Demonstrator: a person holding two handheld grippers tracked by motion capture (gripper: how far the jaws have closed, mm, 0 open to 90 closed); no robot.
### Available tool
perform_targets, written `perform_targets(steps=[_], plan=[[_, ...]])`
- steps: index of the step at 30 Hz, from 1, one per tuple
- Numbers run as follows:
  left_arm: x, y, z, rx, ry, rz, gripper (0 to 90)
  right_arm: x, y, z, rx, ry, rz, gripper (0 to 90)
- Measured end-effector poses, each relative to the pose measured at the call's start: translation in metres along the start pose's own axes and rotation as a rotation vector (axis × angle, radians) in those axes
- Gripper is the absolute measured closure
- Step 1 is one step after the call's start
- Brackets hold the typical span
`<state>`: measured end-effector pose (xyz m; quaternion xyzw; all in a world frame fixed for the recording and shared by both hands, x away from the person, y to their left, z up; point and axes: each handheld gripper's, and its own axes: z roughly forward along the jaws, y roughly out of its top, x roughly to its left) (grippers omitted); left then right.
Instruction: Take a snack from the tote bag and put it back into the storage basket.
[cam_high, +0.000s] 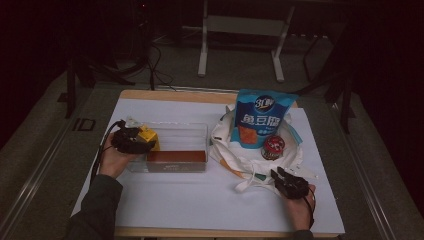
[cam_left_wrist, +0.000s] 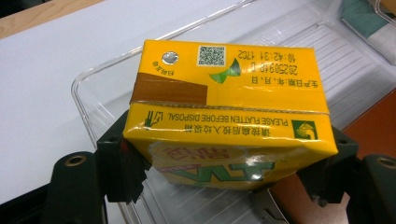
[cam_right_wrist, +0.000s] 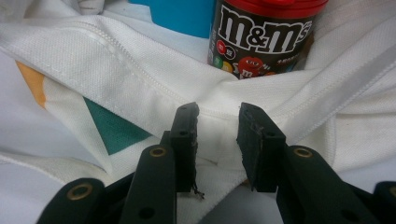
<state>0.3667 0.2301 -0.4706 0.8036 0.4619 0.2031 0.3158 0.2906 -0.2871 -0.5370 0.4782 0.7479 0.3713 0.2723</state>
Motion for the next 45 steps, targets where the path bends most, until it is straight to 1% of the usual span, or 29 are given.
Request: perform_targets(steps=[3, 6, 9, 12, 14, 16, 19, 21, 24, 26, 30, 34, 36, 37, 38, 39, 40, 42, 45], plan=[[0.0, -0.001, 0.0, -0.001, 0.002, -0.012, 27.2, 0.0, 0.0, 0.0, 0.001, 0.0, 0.001, 67.8], [-0.003, 0.0, -0.002, 0.009, 0.013, -0.001, 27.0, 0.0, 0.0, 0.0, 0.0, 0.0, 0.0, 67.8], [-0.004, -0.001, -0.003, 0.01, 0.013, 0.001, 26.9, 0.0, 0.0, 0.0, 0.0, 0.0, 0.0, 67.8], [-0.004, -0.002, -0.006, 0.006, 0.01, -0.008, 26.6, 0.0, 0.0, 0.0, 0.0, 0.0, 0.0, 67.8], [-0.004, -0.004, -0.008, -0.002, 0.0, -0.021, 26.4, 0.0, 0.0, 0.0, -0.001, 0.0, 0.001, 67.8], [-0.004, -0.006, -0.009, -0.004, 0.001, -0.026, 26.4, 0.0, 0.0, 0.0, 0.0, 0.0, 0.001, 67.8], [-0.005, -0.009, -0.012, -0.006, 0.014, -0.033, 26.2, 0.0, 0.0, 0.0, -0.001, 0.002, 0.002, 67.8], [-0.006, -0.01, -0.015, -0.006, 0.019, -0.027, 26.1, 0.0, 0.0, 0.0, 0.0, 0.001, 0.001, 67.8], [-0.006, -0.011, -0.018, -0.011, 0.023, -0.03, 26.1, 0.0, 0.0, 0.0, 0.0, 0.001, 0.0, 67.8], [-0.006, -0.013, -0.022, -0.015, 0.02, -0.032, 26.2, 0.0, 0.0, 0.0, 0.0, 0.001, 0.001, 67.7], [-0.005, -0.016, -0.026, -0.007, 0.016, -0.039, 26.2, 0.0, 0.0, 0.0, 0.0, 0.001, 0.001, 67.7], [-0.006, -0.018, -0.031, -0.009, -0.003, -0.038, 26.5, 0.0, 0.0, 0.0, 0.0, 0.001, 0.0, 67.8], [-0.005, -0.019, -0.032, 0.001, 0.007, -0.036, 26.5, 0.0, 0.0, 0.0, 0.0, 0.001, 0.0, 67.8], [-0.004, -0.02, -0.033, -0.007, 0.01, -0.041, 26.5, 0.0, 0.0, 0.0, 0.0, 0.001, 0.0, 67.8], [-0.003, -0.021, -0.034, -0.015, -0.004, -0.053, 26.6, 0.0, 0.0, 0.0, 0.0, 0.002, 0.002, 67.7], [-0.002, -0.021, -0.035, -0.016, -0.008, -0.058, 26.8, 0.0, 0.0, 0.0, 0.0, 0.002, 0.002, 67.8], [-0.001, -0.022, -0.037, -0.025, 0.0, -0.054, 26.8, 0.0, 0.0, 0.0, 0.0, 0.002, 0.002, 67.8], [0.0, -0.021, -0.041, -0.043, -0.006, -0.057, 27.4, 0.0, 0.0, 0.0, 0.0, 0.002, 0.002, 67.7], [0.002, -0.019, -0.047, -0.057, -0.003, -0.053, 27.4, 0.0, 0.0, 0.0, 0.0, 0.001, 0.001, 67.8]])
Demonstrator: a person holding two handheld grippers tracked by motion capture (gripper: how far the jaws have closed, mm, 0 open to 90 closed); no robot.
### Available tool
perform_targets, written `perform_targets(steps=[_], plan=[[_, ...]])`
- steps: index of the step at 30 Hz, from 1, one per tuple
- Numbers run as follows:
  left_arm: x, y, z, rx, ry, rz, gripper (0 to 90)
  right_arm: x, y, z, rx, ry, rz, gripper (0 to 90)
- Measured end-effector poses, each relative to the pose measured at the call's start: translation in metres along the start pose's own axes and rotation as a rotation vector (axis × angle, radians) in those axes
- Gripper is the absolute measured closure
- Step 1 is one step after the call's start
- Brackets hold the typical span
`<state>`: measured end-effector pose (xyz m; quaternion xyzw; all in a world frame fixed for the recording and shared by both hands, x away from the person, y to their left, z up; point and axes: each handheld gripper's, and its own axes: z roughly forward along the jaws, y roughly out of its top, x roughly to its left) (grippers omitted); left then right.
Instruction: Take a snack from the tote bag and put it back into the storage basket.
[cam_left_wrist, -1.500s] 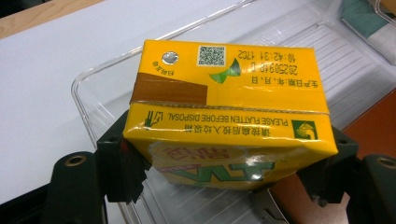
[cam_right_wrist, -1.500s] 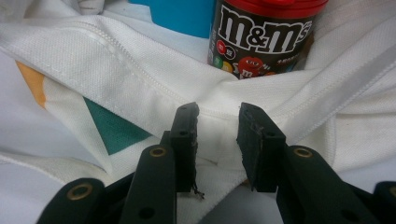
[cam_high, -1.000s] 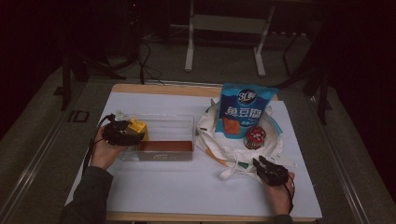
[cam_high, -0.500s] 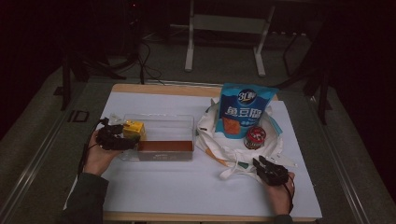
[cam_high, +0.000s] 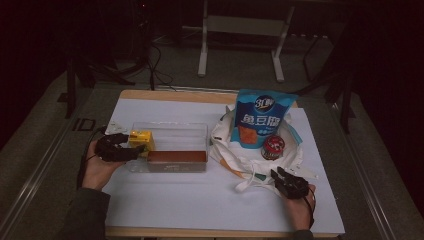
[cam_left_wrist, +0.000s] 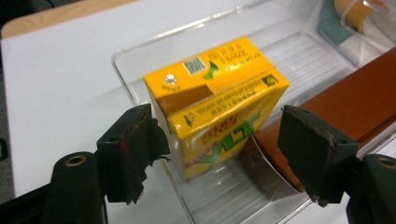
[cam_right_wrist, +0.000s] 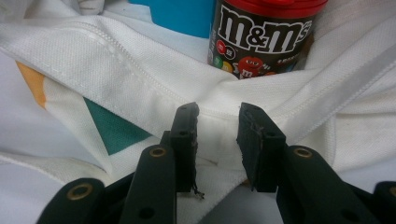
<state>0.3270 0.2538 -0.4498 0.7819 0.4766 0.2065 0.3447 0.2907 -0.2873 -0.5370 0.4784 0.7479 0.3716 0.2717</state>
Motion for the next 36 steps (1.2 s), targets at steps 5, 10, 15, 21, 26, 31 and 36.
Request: perform_targets(steps=[5, 10, 15, 21, 26, 31, 36], plan=[[0.001, 0.003, -0.005, -0.013, -0.001, 0.001, 27.4, 0.0, 0.0, 0.0, 0.0, 0.0, 0.0, 67.7], [0.001, 0.007, -0.007, -0.028, 0.006, 0.01, 27.4, 0.0, 0.0, 0.0, 0.001, 0.002, 0.004, 67.7], [0.001, 0.014, -0.007, -0.037, 0.006, 0.015, 27.4, 0.0, 0.0, 0.0, 0.001, 0.002, 0.004, 67.7], [-0.002, 0.026, -0.011, -0.062, 0.005, 0.033, 27.4, 0.0, 0.0, 0.0, 0.001, 0.004, 0.007, 67.7], [-0.006, 0.034, -0.011, -0.067, -0.012, 0.053, 27.4, 0.0, 0.0, 0.0, 0.0, 0.002, 0.002, 67.8], [-0.012, 0.04, -0.008, -0.078, -0.024, 0.069, 27.5, 0.0, 0.0, 0.0, 0.0, 0.002, 0.002, 67.7], [-0.016, 0.046, -0.004, -0.078, -0.046, 0.067, 27.5, 0.0, 0.0, 0.0, 0.001, 0.004, 0.005, 67.7]])
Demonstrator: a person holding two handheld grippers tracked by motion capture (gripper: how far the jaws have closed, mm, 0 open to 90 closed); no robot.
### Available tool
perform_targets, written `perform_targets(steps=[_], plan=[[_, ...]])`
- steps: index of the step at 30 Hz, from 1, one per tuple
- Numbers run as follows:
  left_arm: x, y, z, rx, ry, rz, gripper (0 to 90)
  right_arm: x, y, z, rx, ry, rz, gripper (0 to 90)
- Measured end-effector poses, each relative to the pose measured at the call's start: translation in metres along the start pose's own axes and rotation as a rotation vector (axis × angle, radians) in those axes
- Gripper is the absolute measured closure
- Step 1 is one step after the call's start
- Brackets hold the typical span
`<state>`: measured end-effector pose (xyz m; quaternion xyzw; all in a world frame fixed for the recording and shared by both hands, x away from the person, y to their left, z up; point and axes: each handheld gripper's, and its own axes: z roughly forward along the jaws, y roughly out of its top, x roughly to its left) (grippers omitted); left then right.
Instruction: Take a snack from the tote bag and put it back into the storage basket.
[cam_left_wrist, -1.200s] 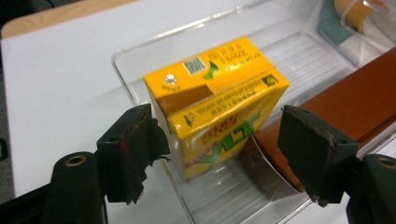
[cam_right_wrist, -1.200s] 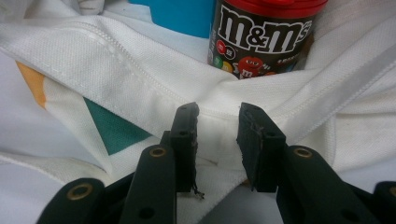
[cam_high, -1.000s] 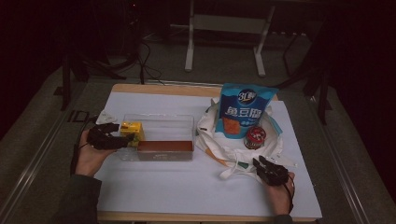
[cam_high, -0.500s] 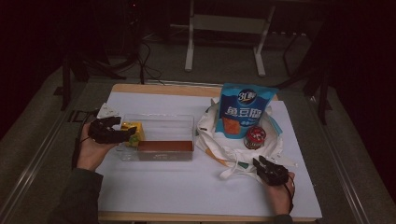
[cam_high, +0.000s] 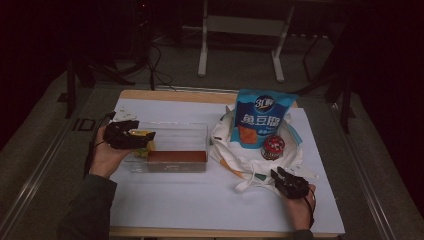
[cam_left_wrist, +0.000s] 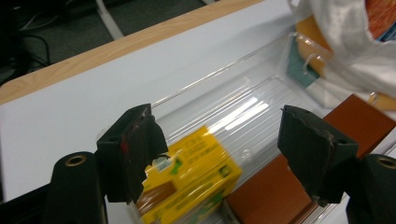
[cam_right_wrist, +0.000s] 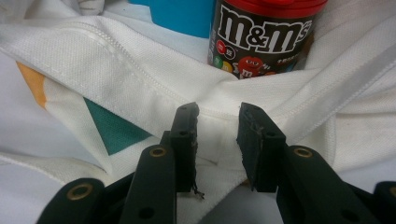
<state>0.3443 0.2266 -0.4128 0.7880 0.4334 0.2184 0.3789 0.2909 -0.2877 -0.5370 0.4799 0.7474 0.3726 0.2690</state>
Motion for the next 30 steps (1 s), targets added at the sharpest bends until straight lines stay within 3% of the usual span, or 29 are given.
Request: perform_targets(steps=[6, 17, 25, 30], plan=[[-0.008, 0.008, 0.006, -0.004, -0.026, 0.009, 27.4, 0.0, 0.0, 0.0, 0.0, 0.001, 0.002, 67.7], [-0.024, 0.019, 0.017, -0.025, -0.114, 0.035, 24.4, -0.001, 0.0, 0.0, -0.001, 0.011, 0.007, 66.7], [-0.039, 0.021, 0.027, -0.041, -0.127, 0.061, 25.6, -0.003, 0.002, 0.0, 0.004, 0.028, 0.022, 64.9], [-0.046, 0.018, 0.03, -0.052, -0.142, 0.064, 32.2, -0.003, 0.007, -0.002, 0.03, 0.025, 0.009, 62.4]])
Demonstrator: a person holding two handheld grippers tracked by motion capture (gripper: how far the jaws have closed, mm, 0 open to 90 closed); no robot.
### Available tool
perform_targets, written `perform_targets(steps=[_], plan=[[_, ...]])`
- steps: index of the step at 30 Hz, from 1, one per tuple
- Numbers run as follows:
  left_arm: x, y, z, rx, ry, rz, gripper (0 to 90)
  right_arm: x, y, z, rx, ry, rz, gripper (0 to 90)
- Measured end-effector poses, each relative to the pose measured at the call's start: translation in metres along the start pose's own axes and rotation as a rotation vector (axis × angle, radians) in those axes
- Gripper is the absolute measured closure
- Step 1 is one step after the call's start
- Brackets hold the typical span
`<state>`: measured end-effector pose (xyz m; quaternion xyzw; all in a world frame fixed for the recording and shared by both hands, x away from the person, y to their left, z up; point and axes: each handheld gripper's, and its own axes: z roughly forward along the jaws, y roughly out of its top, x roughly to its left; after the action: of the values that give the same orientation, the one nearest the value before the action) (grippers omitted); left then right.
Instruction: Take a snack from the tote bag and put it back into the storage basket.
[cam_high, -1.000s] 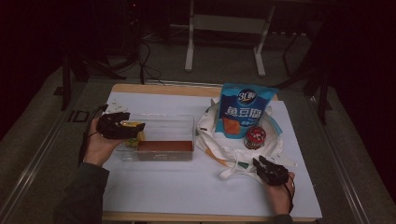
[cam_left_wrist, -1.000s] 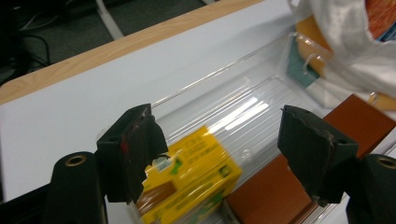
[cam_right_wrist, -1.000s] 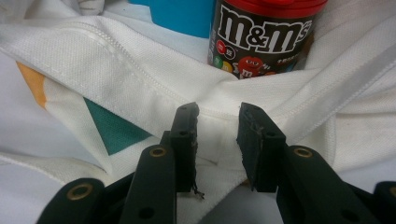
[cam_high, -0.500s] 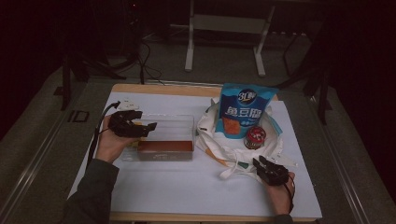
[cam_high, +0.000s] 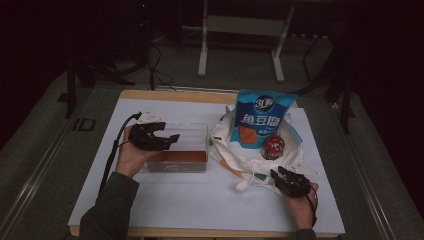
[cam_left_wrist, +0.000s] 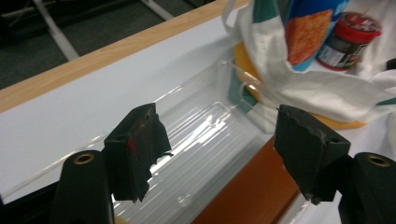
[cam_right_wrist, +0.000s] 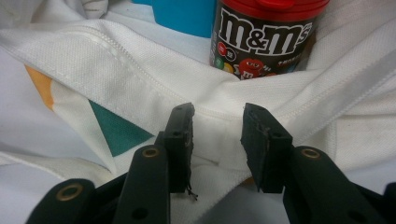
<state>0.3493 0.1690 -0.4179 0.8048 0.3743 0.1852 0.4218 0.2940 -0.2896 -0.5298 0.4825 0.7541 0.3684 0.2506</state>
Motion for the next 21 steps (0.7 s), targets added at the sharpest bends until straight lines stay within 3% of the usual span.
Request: perform_targets(steps=[5, 11, 21], plan=[[-0.005, -0.002, 0.002, 0.005, -0.005, 0.018, 34.6, 0.0, 0.004, -0.003, 0.017, -0.002, 0.0, 59.5], [-0.01, -0.008, 0.008, 0.0, -0.025, 0.026, 40.1, -0.002, 0.012, -0.012, 0.025, 0.032, -0.006, 57.4], [-0.025, -0.016, 0.014, 0.001, -0.046, 0.05, 41.1, -0.004, 0.031, -0.029, 0.033, 0.045, -0.08, 58.7]])
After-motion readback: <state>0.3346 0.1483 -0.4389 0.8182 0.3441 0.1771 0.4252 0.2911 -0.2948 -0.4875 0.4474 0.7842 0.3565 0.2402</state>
